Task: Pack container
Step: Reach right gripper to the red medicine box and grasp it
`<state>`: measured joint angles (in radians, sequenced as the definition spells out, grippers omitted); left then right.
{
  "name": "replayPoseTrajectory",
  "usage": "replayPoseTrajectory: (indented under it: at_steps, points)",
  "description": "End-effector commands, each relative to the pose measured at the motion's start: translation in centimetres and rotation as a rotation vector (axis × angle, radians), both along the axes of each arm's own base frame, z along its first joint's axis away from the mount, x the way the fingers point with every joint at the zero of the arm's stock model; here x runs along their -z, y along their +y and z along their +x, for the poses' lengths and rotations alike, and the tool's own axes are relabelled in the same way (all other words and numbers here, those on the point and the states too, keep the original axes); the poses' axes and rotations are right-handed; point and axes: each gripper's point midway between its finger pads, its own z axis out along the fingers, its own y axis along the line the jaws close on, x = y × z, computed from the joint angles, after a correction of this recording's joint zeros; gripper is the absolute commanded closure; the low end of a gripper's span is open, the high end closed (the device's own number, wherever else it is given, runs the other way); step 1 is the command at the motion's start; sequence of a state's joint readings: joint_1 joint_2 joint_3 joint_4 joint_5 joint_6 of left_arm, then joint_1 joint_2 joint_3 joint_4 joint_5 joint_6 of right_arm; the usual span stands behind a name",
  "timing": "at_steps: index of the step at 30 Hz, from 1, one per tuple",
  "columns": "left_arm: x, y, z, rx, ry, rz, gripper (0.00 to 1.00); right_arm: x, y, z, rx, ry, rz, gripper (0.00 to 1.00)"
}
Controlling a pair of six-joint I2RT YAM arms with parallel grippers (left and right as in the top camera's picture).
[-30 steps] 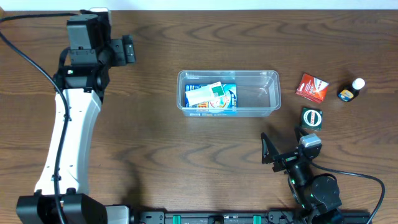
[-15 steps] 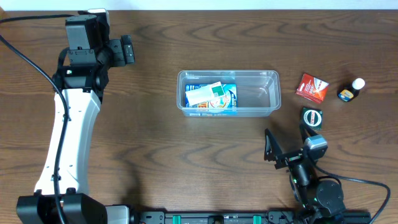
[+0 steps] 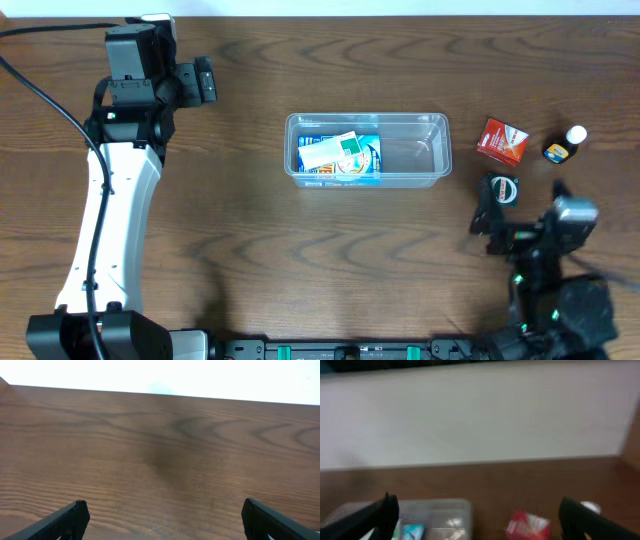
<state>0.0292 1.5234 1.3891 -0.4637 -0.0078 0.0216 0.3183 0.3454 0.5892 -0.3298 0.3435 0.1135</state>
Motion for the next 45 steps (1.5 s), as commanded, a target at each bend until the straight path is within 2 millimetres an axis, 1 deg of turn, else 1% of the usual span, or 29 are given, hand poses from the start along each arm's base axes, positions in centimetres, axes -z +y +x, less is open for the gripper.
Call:
replayPoseTrajectory:
  at_steps: [1,4,7,11,13,15,17,21,24,26,27,30,34,35,37,39,42,45]
  points:
    - [-0.4,0.4,0.1,-0.023,-0.011,0.001,0.02,-3.0,-1.1,1.5,0.049,0.071,-0.097,0.01]
    - [-0.4,0.4,0.1,-0.023,-0.011,0.0,0.02,-4.3,-1.6,2.9,0.047,0.185,-0.131,0.01]
    - [-0.5,0.4,0.1,-0.023,-0.011,0.0,0.02,-4.9,-2.1,4.7,0.019,0.308,-0.145,0.01]
    - [-0.4,0.4,0.1,-0.023,-0.011,0.0,0.02,-4.6,-3.0,7.2,-0.061,0.477,-0.093,0.01]
    - [-0.5,0.4,0.1,-0.023,-0.011,0.0,0.02,-4.0,-4.0,8.1,-0.073,0.554,-0.038,0.01]
    - [-0.5,0.4,0.1,-0.023,-0.012,0.001,0.02,-3.5,-5.2,9.4,-0.047,0.602,0.003,0.01]
    - [-0.5,0.4,0.1,-0.023,-0.012,0.0,0.02,-2.4,-5.8,10.3,-0.034,0.642,0.028,0.01]
    - [-0.5,0.4,0.1,-0.023,-0.012,0.0,0.02,0.5,-6.6,11.6,-0.011,0.732,0.034,0.01]
    - [-0.5,0.4,0.1,-0.023,-0.011,0.0,0.02,2.5,-5.7,12.2,-0.068,0.797,0.08,0.01]
    - [-0.5,0.4,0.1,-0.023,-0.012,0.0,0.02,4.0,-5.6,12.1,-0.071,0.855,0.096,0.01]
    - [-0.5,0.4,0.1,-0.023,-0.012,0.0,0.02,4.8,-5.8,12.4,-0.068,0.875,0.103,0.01]
    - [-0.4,0.4,0.1,-0.023,-0.011,0.0,0.02,7.4,-6.8,13.3,0.051,0.947,0.207,0.01]
    - [-0.5,0.4,0.1,-0.023,-0.011,0.0,0.02,11.0,-8.8,14.1,0.19,1.049,0.145,0.01]
    - [-0.4,0.4,0.1,-0.023,-0.011,0.0,0.02,11.9,-9.0,14.3,0.209,1.071,0.14,0.01]
    - [-0.4,0.4,0.1,-0.023,-0.011,0.0,0.02,13.6,-8.7,14.9,0.203,1.107,0.144,0.01]
    - [-0.4,0.4,0.1,-0.023,-0.011,0.0,0.02,14.7,-8.3,15.5,0.204,1.126,0.152,0.01]
    - [-0.4,0.4,0.1,-0.023,-0.011,0.0,0.02,16.1,-8.2,16.5,0.219,1.132,0.168,0.01]
    - [-0.5,0.4,0.1,-0.023,-0.011,0.001,0.02,17.4,-8.6,17.1,0.291,1.134,0.208,0.01]
